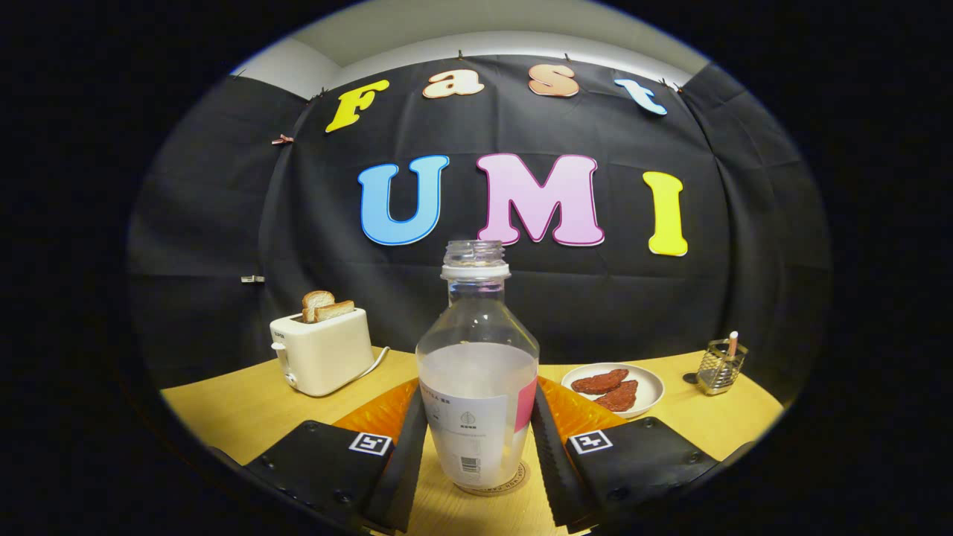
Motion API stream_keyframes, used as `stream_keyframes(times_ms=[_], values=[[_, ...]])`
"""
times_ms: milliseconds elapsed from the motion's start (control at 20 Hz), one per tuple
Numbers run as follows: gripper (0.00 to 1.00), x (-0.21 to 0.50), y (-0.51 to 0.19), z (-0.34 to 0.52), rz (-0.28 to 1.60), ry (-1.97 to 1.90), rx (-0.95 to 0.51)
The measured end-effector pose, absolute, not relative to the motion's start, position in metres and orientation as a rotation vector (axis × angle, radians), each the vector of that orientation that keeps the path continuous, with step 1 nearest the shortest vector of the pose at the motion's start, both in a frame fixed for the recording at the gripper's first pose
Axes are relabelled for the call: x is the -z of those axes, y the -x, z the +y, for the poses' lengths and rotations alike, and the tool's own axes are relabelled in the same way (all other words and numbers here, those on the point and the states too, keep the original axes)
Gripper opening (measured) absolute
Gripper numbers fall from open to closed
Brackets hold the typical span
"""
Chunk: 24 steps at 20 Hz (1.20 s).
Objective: Take the bottle from table, then pour the juice into the cup, finally place the bottle on the coaster
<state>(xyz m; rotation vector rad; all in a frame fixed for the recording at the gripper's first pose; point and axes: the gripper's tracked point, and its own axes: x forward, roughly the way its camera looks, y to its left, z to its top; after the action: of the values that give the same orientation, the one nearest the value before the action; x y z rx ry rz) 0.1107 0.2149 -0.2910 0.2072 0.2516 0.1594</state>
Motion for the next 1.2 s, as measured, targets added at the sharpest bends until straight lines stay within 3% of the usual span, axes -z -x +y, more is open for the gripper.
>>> stream_keyframes(times_ms=[900, 1200], values=[[0.74, 0.378, -0.141, 0.217, 0.297, -0.145, -0.126], [0.83, 0.388, -0.137, 0.22, 0.337, -0.166, -0.131]])
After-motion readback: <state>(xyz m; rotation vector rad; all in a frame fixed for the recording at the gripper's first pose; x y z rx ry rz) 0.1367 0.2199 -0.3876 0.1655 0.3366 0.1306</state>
